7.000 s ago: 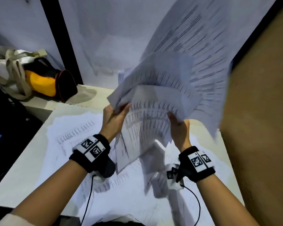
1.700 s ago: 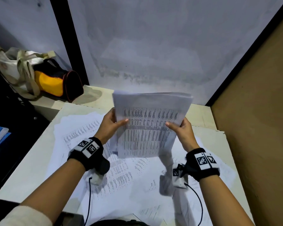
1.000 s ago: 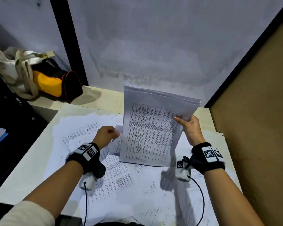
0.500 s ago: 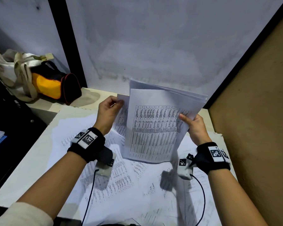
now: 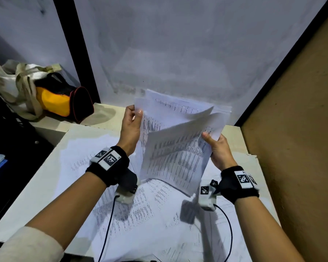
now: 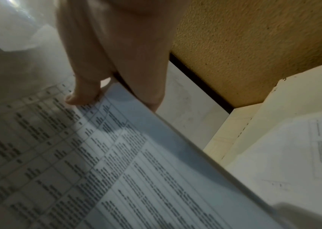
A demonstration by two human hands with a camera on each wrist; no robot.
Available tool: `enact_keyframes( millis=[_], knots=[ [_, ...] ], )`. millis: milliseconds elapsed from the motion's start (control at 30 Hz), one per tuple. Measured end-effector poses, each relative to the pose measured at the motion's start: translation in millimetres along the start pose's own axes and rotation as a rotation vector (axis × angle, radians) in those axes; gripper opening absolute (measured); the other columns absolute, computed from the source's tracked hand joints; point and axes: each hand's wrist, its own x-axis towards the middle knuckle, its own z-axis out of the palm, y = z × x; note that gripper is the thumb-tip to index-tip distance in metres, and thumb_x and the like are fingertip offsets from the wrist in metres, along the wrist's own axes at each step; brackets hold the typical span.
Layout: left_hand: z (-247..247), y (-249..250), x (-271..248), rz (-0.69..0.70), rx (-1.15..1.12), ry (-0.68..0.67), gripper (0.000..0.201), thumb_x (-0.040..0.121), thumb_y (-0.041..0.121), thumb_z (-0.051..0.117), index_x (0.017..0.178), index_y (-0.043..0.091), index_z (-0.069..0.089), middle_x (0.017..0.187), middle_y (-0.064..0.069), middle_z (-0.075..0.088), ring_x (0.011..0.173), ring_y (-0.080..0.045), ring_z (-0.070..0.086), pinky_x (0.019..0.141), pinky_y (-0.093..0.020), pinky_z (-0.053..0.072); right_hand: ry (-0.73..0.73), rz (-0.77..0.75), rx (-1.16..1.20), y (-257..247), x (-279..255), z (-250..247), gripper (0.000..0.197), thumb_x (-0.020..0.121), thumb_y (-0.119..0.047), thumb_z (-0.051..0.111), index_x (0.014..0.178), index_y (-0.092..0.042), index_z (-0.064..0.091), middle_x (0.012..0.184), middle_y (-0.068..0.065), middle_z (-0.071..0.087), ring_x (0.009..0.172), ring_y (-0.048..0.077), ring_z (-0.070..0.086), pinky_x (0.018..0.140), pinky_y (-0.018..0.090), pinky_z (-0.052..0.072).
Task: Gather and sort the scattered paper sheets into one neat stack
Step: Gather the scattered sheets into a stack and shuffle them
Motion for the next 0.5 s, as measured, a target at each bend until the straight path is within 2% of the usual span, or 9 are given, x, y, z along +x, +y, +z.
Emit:
enact_keyframes(
  millis=[33,67,133,200,267,333,433,467,500],
  knots=[
    [0,-3,-4,-0.010,0.020,-0.037,0.014,0.099,0.033,0.032,0.104,0.028,0.044,0.103,0.007,0.053,0.093,0.003,0.053,0.089,-0.027,0.041,0.010,-0.002,-0.008,2,-2,2,0.083,0.032,-0.063,0.084,0.099,-0.018,0.063,0.086,-0.010,0.074,0.082,0.007,0.070,0.069,0.017,0.053],
    [-1,-7,-6,-0.025,0.039,-0.058,0.029,0.097,0.046,0.028,0.115,0.028,0.042,0.119,0.006,0.051,0.109,0.000,0.049,0.097,-0.031,0.037,0.022,-0.007,-0.009,5,-3,3,0.082,0.033,-0.064,0.083,0.098,-0.018,0.063,0.085,-0.010,0.074,0.082,0.006,0.070,0.069,0.016,0.053],
    [-8,-14,-8,-0.062,0.058,-0.087,0.076,0.079,0.075,0.030,0.138,0.027,0.028,0.147,0.001,0.035,0.135,-0.013,0.033,0.109,-0.037,0.027,0.044,-0.009,0.012,10,-6,0,0.082,0.032,-0.063,0.083,0.098,-0.019,0.062,0.085,-0.012,0.074,0.082,0.005,0.070,0.068,0.014,0.052],
    [-17,-31,-6,-0.110,0.094,-0.140,0.095,0.064,0.086,0.039,0.141,0.033,0.024,0.152,-0.002,0.028,0.140,-0.021,0.027,0.112,-0.050,0.024,0.066,-0.001,0.033,14,-8,-4,0.084,0.031,-0.062,0.084,0.101,-0.021,0.060,0.087,-0.014,0.074,0.084,0.003,0.069,0.069,0.014,0.052],
    [-26,-48,-7,-0.126,0.144,-0.217,0.103,0.060,0.088,0.043,0.144,0.034,0.018,0.155,-0.002,0.022,0.143,-0.021,0.021,0.114,-0.057,0.020,0.083,0.005,0.053,17,-7,-7,0.087,0.029,-0.062,0.085,0.101,-0.022,0.059,0.088,-0.015,0.074,0.085,0.001,0.069,0.069,0.014,0.052],
    [-25,-39,-19,-0.093,0.183,-0.296,0.115,0.056,0.088,0.046,0.147,0.030,0.005,0.158,-0.001,0.008,0.145,-0.017,0.010,0.117,-0.050,0.014,0.119,0.001,0.066,17,-6,-9,0.090,0.025,-0.062,0.085,0.100,-0.021,0.059,0.085,-0.016,0.074,0.082,-0.001,0.069,0.067,0.012,0.052],
    [-23,-33,-34,-0.042,0.327,-0.416,0.137,0.044,0.087,0.056,0.143,0.024,-0.015,0.153,0.016,-0.007,0.139,0.008,0.005,0.114,-0.014,0.014,0.149,-0.015,0.067,19,-4,-9,0.092,0.024,-0.063,0.085,0.101,-0.018,0.059,0.088,-0.011,0.073,0.083,0.001,0.068,0.069,0.011,0.052],
    [-22,-31,-37,-0.023,0.406,-0.424,0.135,0.046,0.080,0.063,0.140,0.027,-0.018,0.148,0.021,-0.006,0.135,0.013,0.006,0.112,-0.011,0.015,0.150,-0.016,0.057,19,-3,-9,0.092,0.025,-0.064,0.085,0.101,-0.019,0.060,0.091,-0.011,0.072,0.085,0.001,0.068,0.071,0.012,0.052],
    [-20,-32,-37,-0.002,0.479,-0.394,0.133,0.054,0.066,0.072,0.140,0.025,-0.021,0.146,0.021,-0.003,0.134,0.011,0.010,0.113,-0.015,0.016,0.149,-0.015,0.046,20,-2,-9,0.091,0.025,-0.065,0.084,0.100,-0.020,0.060,0.090,-0.011,0.072,0.085,0.001,0.068,0.073,0.012,0.052]
  ],
)
